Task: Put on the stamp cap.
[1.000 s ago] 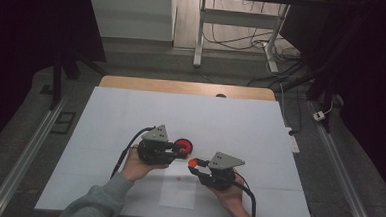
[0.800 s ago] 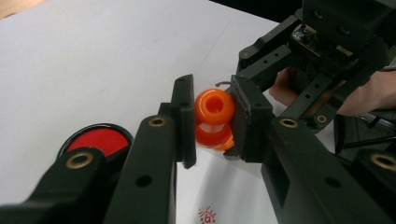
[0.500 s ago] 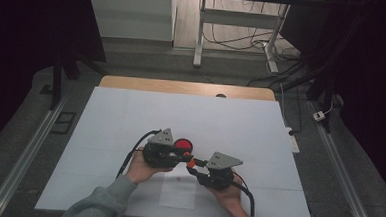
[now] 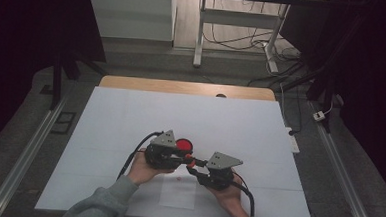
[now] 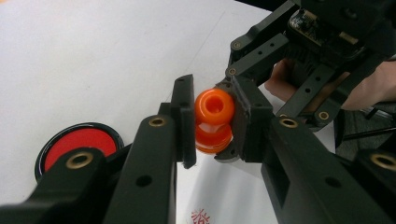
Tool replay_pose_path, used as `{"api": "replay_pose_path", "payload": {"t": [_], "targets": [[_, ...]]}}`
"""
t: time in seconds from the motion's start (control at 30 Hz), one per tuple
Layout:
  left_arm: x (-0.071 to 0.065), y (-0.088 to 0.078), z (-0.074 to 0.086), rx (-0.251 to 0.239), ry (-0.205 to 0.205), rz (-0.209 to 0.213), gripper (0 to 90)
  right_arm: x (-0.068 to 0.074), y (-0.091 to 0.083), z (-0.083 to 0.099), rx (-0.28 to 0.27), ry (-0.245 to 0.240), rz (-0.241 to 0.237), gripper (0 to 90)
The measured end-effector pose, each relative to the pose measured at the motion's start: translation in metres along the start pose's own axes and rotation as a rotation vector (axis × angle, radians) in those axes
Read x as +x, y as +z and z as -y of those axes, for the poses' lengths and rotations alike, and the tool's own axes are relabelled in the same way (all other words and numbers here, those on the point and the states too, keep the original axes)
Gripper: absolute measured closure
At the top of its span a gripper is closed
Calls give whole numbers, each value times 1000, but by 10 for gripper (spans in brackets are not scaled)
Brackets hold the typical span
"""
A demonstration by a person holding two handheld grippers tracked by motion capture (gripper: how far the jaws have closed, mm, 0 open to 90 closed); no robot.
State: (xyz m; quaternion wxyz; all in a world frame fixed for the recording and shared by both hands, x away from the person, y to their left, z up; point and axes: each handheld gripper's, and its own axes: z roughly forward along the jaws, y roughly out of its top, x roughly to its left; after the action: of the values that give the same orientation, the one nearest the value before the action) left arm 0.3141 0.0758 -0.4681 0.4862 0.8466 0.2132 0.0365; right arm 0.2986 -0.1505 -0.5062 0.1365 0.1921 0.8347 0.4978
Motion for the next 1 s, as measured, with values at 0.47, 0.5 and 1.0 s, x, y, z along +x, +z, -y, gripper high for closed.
{"api": "replay_pose_path", "payload": {"t": [0.47, 0.5, 1.0], "targets": [[0, 1, 1, 1, 0, 0, 722, 0, -1, 0, -6, 7, -3, 646], [0, 1, 1, 1, 1, 0, 722, 0, -1, 0, -7, 6, -3, 646], [0, 2, 2, 0, -3, 5, 722, 0, 0, 0, -9, 11, -2, 646]]}}
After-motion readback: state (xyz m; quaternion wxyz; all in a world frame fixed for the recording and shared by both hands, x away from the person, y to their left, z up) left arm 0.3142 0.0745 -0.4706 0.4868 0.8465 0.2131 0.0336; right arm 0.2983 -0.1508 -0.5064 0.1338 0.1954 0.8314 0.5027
